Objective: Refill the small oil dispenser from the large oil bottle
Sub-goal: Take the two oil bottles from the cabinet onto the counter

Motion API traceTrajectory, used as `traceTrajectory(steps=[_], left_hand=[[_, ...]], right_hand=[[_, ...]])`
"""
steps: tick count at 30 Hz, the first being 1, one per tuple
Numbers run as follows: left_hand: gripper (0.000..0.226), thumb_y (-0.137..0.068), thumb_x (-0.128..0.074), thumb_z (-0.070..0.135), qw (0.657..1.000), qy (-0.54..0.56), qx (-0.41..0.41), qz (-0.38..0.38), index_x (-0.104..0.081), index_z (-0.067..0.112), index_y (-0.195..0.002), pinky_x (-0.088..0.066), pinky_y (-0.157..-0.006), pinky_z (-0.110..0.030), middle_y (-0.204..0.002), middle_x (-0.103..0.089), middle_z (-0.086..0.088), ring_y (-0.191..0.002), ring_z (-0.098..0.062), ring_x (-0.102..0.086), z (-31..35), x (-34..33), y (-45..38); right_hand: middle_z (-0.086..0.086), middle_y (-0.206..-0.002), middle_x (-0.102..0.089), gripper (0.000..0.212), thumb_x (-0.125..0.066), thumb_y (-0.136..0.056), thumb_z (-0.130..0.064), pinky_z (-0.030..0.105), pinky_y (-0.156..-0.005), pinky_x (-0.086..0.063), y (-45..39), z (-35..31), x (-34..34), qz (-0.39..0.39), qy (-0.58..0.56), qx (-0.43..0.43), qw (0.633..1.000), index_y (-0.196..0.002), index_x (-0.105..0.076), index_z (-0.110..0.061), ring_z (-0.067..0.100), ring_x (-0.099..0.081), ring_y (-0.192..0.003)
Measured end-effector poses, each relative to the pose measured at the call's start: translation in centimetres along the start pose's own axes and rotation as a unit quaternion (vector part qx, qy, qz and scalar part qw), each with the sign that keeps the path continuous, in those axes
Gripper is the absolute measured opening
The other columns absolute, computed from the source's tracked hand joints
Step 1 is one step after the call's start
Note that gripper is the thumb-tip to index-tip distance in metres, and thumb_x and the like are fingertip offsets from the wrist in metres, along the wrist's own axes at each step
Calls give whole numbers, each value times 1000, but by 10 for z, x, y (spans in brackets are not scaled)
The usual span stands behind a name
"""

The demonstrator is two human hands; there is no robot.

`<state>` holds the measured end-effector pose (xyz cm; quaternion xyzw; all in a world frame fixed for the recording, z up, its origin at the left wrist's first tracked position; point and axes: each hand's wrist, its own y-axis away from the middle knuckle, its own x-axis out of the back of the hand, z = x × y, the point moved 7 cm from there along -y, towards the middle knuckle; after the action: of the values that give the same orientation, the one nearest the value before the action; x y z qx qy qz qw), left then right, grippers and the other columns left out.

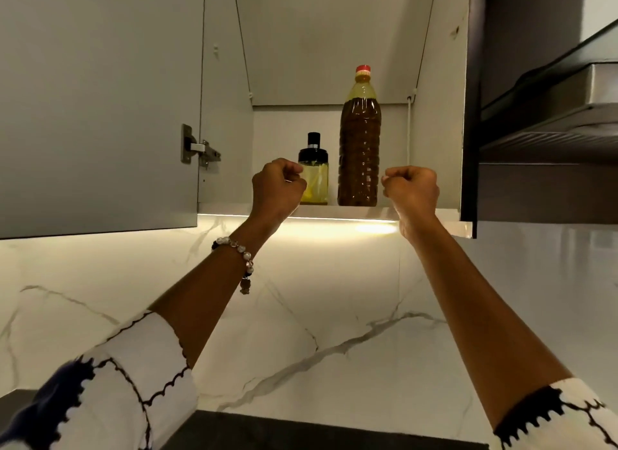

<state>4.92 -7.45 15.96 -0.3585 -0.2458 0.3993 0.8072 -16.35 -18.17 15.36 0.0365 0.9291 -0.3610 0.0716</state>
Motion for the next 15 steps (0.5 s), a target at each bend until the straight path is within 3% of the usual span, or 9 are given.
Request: traceTrajectory(steps=[1, 4, 7, 9, 12, 15], left_hand=[[29, -84, -69, 11, 1000, -9, 2, 11, -64, 9, -113, -49, -81, -23, -109, -66, -8, -93, -15, -60, -5, -5, -10], [56, -82, -75, 25, 999, -16, 25, -14, -49, 12, -130, -48, -90, -31, -126, -56, -10, -113, -22, -55, -18, -26, -37], [78, -79, -78, 35, 995, -9, 66, -77, -34, 13, -140, -47, -90, -33, -134, -51, -10, -120, -27, -53, -29, -45, -57], [80, -77, -79, 35, 987, 15, 107, -123, -33, 14, -138, -47, -85, -34, -132, -52, -7, -116, -26, -55, -36, -54, -64], [68, -74, -82, 30, 976, 43, 135, -165, -42, 14, -125, -49, -87, -38, -123, -57, -6, -110, -26, -58, -45, -64, -69], [57, -72, -84, 25, 969, 75, 141, -187, -52, 11, -117, -52, -89, -39, -113, -64, -7, -104, -26, -63, -49, -67, -71]], right_hand=[[4, -96, -64, 6, -66, -87, -6, 29, -75, -54, -8, 2, -5, 2, 12, -15, 1000, -91, -65, -11, 22, -63, -95], [4, -109, -53, 46, -73, -84, -18, 17, -56, -39, -33, 6, -22, -29, 45, -49, 997, -123, -52, -6, 17, -53, -95], [2, -108, -55, 63, -79, -78, -27, 21, -57, -44, -48, 11, -49, -102, 33, -81, 991, -127, -44, -8, 18, -58, -94], [6, -106, -64, 60, -82, -73, -28, 29, -63, -53, -53, 20, -64, -147, 23, -99, 984, -121, -50, -10, 22, -66, -91], [4, -95, -66, 45, -81, -74, -27, 29, -62, -53, -58, 25, -77, -155, -3, -85, 984, -109, -54, -17, 19, -66, -80], [4, -98, -64, 54, -82, -72, -29, 32, -68, -55, -65, 25, -79, -138, -16, -75, 987, -114, -50, -18, 20, -66, -83]])
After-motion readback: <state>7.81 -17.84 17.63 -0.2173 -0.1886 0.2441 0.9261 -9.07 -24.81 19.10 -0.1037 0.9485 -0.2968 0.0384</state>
